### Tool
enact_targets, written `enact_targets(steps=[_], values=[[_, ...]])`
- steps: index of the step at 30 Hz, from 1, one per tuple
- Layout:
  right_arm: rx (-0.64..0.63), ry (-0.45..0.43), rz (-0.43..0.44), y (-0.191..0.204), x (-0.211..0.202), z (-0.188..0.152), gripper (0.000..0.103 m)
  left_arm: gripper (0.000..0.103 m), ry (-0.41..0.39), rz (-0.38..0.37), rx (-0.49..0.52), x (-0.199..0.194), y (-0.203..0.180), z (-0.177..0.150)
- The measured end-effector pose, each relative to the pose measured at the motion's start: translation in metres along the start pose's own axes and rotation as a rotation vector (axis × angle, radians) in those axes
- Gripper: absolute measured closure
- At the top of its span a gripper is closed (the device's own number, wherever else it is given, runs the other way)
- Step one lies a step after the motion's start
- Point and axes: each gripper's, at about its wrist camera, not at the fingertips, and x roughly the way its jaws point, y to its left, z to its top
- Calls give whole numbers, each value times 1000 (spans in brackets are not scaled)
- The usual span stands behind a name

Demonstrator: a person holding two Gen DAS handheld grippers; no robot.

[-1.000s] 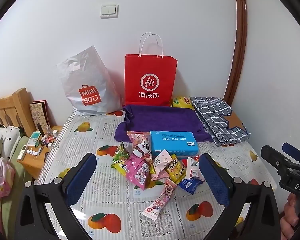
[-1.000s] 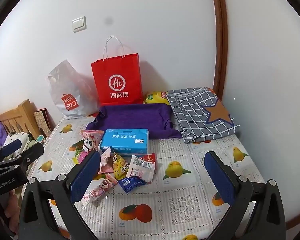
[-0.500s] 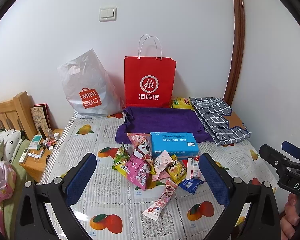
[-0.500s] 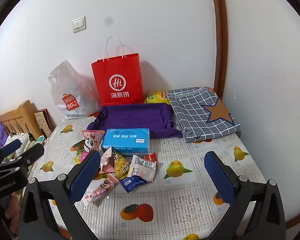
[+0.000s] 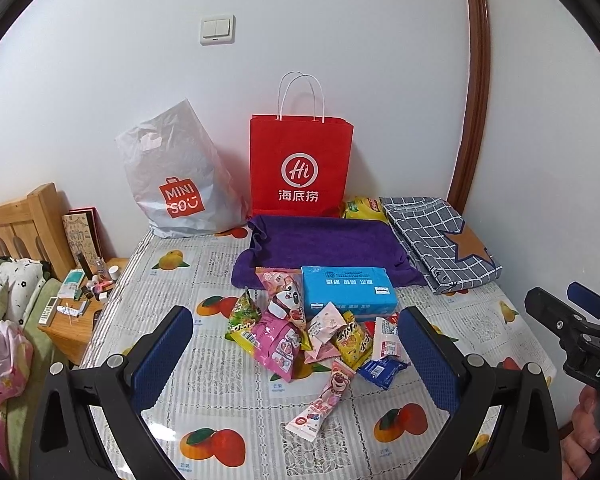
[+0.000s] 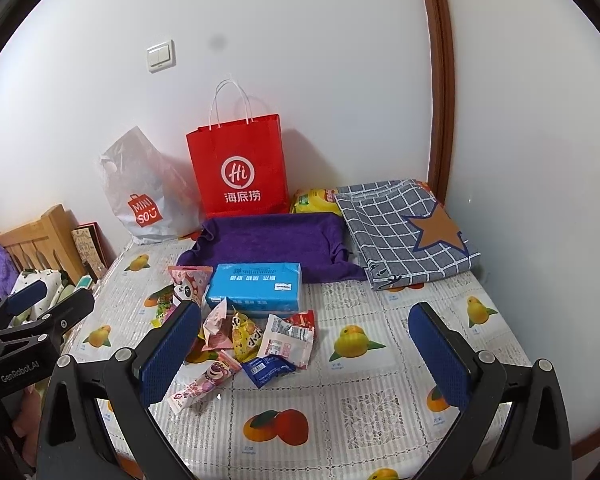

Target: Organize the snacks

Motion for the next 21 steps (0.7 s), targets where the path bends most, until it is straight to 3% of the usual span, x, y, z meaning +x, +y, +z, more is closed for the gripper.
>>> enact_targets(steps=[21], values=[[-3, -8, 0, 0, -3, 1, 1, 0, -12, 2, -1, -6, 4, 3]])
